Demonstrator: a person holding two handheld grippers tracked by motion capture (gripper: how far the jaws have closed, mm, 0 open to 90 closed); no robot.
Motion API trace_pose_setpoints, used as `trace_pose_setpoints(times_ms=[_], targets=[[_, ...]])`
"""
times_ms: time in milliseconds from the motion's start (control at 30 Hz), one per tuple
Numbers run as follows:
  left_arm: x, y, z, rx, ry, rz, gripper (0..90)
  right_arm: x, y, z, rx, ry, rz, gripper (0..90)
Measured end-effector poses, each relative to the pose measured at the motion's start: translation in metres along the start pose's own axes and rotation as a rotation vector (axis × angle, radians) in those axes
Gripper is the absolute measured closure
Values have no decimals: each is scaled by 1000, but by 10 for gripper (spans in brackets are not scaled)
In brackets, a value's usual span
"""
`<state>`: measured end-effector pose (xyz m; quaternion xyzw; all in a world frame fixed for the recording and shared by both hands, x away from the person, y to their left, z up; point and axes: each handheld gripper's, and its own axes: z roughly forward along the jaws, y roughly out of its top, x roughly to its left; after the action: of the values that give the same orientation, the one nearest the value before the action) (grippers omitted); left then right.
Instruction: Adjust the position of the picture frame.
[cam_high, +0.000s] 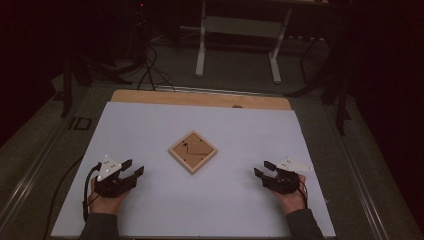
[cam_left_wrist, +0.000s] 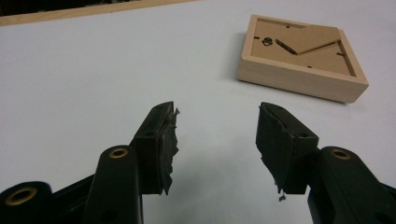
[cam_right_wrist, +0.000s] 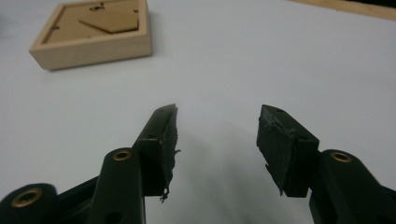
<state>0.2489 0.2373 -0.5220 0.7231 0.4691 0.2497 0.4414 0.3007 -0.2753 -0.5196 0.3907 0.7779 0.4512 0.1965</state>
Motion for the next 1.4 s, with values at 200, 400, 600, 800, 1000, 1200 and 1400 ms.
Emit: trace_pose_setpoints(times_ms=[200, 400, 600, 800, 1000, 1200, 1400], targets=[[-1, 0, 0, -2, -5, 8, 483, -1, 8, 2, -20, 17, 7, 508], [-3, 0, -1, -10, -11, 18, 487, 0, 17, 9, -40, 44, 5, 575], [-4, 0, -3, -21, -22, 19, 486, 4, 25, 23, -40, 63, 4, 628], [-4, 0, -3, -29, -30, 24, 485, 9, 33, 38, -34, 75, -7, 646], [-4, 0, -3, -30, -29, 25, 483, 11, 44, 50, -31, 84, -8, 672], [-4, 0, -3, -32, -28, 29, 484, 13, 52, 63, -24, 89, -13, 727], [-5, 0, -2, -28, -28, 32, 482, 15, 57, 76, -5, 91, -7, 831]])
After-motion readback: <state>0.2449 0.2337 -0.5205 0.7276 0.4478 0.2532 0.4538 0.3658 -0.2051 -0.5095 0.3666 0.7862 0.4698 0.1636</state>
